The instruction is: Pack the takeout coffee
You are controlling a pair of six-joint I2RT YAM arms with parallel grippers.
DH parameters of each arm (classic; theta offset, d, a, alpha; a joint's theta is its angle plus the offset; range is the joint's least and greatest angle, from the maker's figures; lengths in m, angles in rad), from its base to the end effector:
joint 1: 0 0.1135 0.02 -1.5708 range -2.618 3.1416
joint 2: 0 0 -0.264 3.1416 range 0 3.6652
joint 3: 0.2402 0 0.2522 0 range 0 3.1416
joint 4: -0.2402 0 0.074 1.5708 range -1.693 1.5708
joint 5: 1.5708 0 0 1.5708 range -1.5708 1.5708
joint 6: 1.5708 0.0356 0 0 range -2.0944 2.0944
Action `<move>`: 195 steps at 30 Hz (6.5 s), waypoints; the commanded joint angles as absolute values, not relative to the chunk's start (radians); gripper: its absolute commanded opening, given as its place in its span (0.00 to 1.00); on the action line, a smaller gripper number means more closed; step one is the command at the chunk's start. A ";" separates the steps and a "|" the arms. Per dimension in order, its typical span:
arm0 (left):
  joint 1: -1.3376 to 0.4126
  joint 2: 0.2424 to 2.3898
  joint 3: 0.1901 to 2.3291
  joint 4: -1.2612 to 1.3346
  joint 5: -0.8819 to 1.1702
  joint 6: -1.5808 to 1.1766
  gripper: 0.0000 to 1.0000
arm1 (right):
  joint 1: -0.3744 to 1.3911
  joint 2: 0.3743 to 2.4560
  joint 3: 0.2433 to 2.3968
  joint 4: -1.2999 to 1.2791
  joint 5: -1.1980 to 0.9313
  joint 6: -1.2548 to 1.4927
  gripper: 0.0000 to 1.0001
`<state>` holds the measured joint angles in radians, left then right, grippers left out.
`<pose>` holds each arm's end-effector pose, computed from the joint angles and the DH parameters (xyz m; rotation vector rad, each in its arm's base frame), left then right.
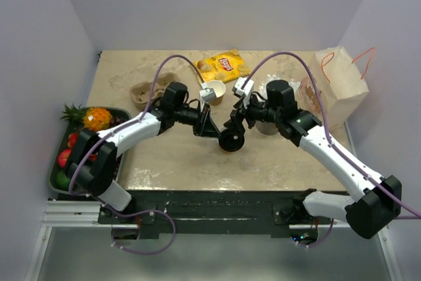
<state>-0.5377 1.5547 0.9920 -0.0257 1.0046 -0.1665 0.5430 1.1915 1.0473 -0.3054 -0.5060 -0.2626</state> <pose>0.2701 -0.1960 0.2459 1.0003 1.9625 -1.4795 0.2205 0.1532 0.3372 -1.0828 1.7131 0.6876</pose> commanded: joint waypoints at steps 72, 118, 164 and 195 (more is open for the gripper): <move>-0.350 1.913 0.988 0.375 1.256 -0.885 0.02 | 0.565 1.519 1.249 -0.439 -0.394 -0.350 0.80; -0.371 1.971 1.080 0.262 1.232 -0.802 0.31 | 0.566 1.566 1.253 -0.552 -0.341 -0.423 0.70; -0.380 1.960 1.160 0.103 1.187 -0.655 0.22 | 0.575 1.546 1.289 -0.655 -0.405 -0.460 0.64; -0.391 1.944 1.195 0.020 1.178 -0.557 0.25 | 0.583 1.519 1.304 -0.710 -0.402 -0.463 0.63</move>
